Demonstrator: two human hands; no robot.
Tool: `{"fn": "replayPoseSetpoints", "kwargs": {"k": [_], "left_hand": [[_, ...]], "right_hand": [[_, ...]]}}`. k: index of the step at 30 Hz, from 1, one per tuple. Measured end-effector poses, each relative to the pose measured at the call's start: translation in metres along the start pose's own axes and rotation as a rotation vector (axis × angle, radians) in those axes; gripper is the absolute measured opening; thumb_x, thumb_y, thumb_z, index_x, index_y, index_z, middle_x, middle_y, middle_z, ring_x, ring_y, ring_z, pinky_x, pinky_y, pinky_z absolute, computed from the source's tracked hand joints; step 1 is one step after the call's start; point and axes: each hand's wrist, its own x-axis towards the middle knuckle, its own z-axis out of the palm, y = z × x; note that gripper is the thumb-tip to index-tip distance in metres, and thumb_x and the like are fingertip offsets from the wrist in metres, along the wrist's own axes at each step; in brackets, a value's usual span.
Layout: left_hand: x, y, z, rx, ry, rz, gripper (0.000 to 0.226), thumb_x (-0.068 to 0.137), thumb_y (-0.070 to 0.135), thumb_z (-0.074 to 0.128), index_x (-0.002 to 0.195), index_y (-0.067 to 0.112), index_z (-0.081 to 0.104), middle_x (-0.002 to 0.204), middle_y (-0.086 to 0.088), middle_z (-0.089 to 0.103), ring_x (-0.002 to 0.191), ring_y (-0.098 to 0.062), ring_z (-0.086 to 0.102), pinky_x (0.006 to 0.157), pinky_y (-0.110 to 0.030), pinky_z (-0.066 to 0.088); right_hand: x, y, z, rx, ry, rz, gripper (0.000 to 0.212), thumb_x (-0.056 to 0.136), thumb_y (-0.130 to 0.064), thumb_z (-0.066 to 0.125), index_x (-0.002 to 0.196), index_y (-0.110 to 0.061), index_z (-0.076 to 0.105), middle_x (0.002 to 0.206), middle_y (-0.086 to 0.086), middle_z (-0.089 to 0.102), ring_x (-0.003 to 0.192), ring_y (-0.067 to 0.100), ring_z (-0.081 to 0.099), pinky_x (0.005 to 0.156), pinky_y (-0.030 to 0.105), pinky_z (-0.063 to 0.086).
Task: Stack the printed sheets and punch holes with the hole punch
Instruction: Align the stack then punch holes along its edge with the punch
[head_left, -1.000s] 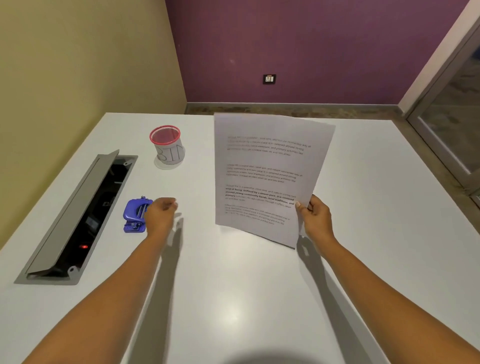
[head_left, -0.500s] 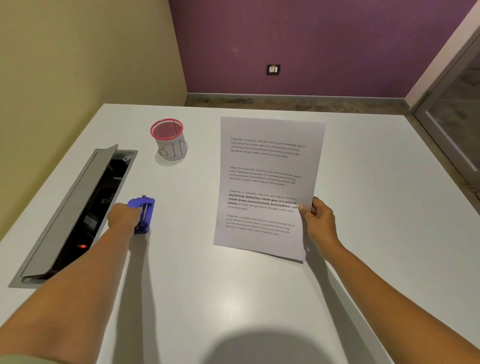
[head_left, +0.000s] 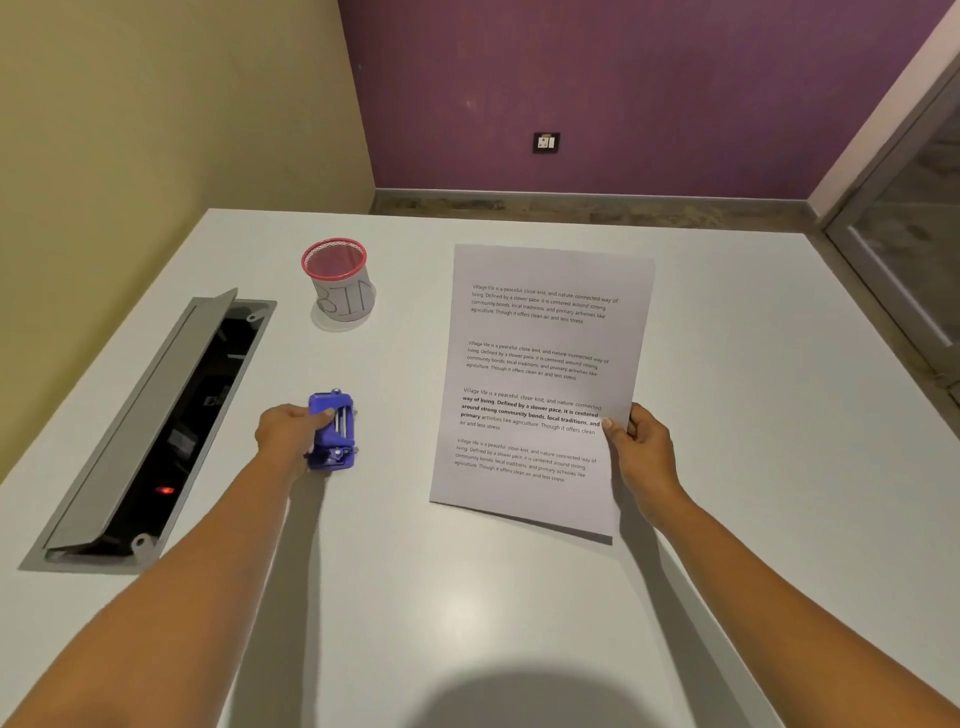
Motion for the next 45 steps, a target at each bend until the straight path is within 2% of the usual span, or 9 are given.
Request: {"fn": "replayPoseSetpoints", "kwargs": {"k": [7, 11, 15, 19, 28, 32, 35, 42, 45], "left_hand": [[-0.046, -0.003, 0.026, -0.282, -0.214, 0.038, 0.018, 0.081, 0.0, 0.063, 0.076, 0.012, 0.051, 0.081, -0.009, 0.057, 0.069, -0.021, 0.058, 0.065, -0.036, 0.053], [-0.069, 0.003, 0.035, -0.368, -0.277, 0.09, 0.018, 0.083, -0.001, 0.061, 0.081, 0.013, 0.051, 0.082, -0.008, 0.059, 0.069, -0.02, 0.06, 0.048, -0.025, 0.056], [-0.084, 0.009, 0.04, -0.403, -0.309, 0.118, 0.017, 0.083, 0.0, 0.062, 0.084, 0.014, 0.052, 0.083, -0.008, 0.061, 0.067, -0.018, 0.062, 0.046, -0.021, 0.055], [-0.093, 0.012, 0.043, -0.413, -0.342, 0.156, 0.017, 0.083, 0.0, 0.062, 0.085, 0.015, 0.052, 0.085, -0.008, 0.062, 0.072, -0.019, 0.063, 0.049, -0.021, 0.056], [-0.098, 0.017, 0.047, -0.405, -0.41, 0.24, 0.021, 0.081, -0.003, 0.062, 0.086, 0.016, 0.053, 0.091, -0.006, 0.062, 0.079, -0.017, 0.063, 0.065, -0.026, 0.057], [-0.1, 0.018, 0.048, -0.398, -0.419, 0.256, 0.021, 0.08, -0.003, 0.063, 0.086, 0.015, 0.054, 0.091, -0.005, 0.061, 0.077, -0.016, 0.063, 0.06, -0.022, 0.058], [-0.101, 0.02, 0.049, -0.404, -0.422, 0.265, 0.021, 0.08, -0.004, 0.062, 0.085, 0.015, 0.054, 0.09, -0.005, 0.06, 0.076, -0.016, 0.062, 0.059, -0.022, 0.058], [-0.101, 0.022, 0.051, -0.365, -0.41, 0.266, 0.021, 0.08, -0.001, 0.064, 0.086, 0.016, 0.053, 0.09, -0.006, 0.059, 0.078, -0.018, 0.061, 0.062, -0.024, 0.056], [-0.1, 0.019, 0.053, -0.336, -0.398, 0.252, 0.02, 0.081, -0.001, 0.064, 0.086, 0.016, 0.053, 0.09, -0.007, 0.059, 0.077, -0.018, 0.061, 0.061, -0.025, 0.055]], "right_hand": [[-0.006, -0.001, -0.009, 0.023, -0.031, 0.06, 0.022, 0.092, -0.006, 0.051, 0.112, -0.011, 0.059, 0.107, 0.007, 0.067, 0.097, 0.025, 0.064, 0.091, 0.038, 0.05], [-0.011, -0.002, -0.014, 0.019, -0.053, 0.075, 0.024, 0.092, -0.006, 0.051, 0.114, -0.012, 0.059, 0.109, 0.006, 0.068, 0.099, 0.025, 0.064, 0.092, 0.038, 0.05], [-0.016, -0.004, -0.017, 0.014, -0.067, 0.074, 0.023, 0.092, -0.006, 0.05, 0.112, -0.012, 0.059, 0.108, 0.005, 0.068, 0.098, 0.024, 0.064, 0.088, 0.034, 0.049], [-0.019, -0.008, -0.02, -0.008, -0.07, 0.062, 0.02, 0.093, -0.007, 0.05, 0.108, -0.014, 0.06, 0.105, 0.004, 0.068, 0.094, 0.023, 0.065, 0.085, 0.032, 0.049], [-0.021, -0.014, -0.024, -0.056, -0.09, 0.038, 0.023, 0.092, -0.008, 0.051, 0.114, -0.01, 0.059, 0.106, 0.005, 0.068, 0.094, 0.024, 0.065, 0.082, 0.032, 0.05], [-0.022, -0.016, -0.023, -0.076, -0.102, 0.02, 0.02, 0.092, -0.008, 0.051, 0.11, -0.013, 0.061, 0.103, 0.003, 0.067, 0.09, 0.022, 0.064, 0.077, 0.029, 0.05], [-0.022, -0.016, -0.021, -0.097, -0.114, 0.016, 0.02, 0.092, -0.008, 0.052, 0.11, -0.012, 0.061, 0.102, 0.003, 0.067, 0.092, 0.024, 0.064, 0.084, 0.035, 0.051], [-0.02, -0.015, -0.022, -0.105, -0.155, 0.036, 0.023, 0.092, -0.007, 0.052, 0.114, -0.01, 0.059, 0.108, 0.006, 0.068, 0.096, 0.026, 0.065, 0.089, 0.037, 0.051], [-0.018, -0.013, -0.024, -0.137, -0.179, 0.06, 0.024, 0.092, -0.009, 0.052, 0.115, -0.009, 0.058, 0.109, 0.008, 0.068, 0.095, 0.025, 0.065, 0.083, 0.032, 0.05]]}}
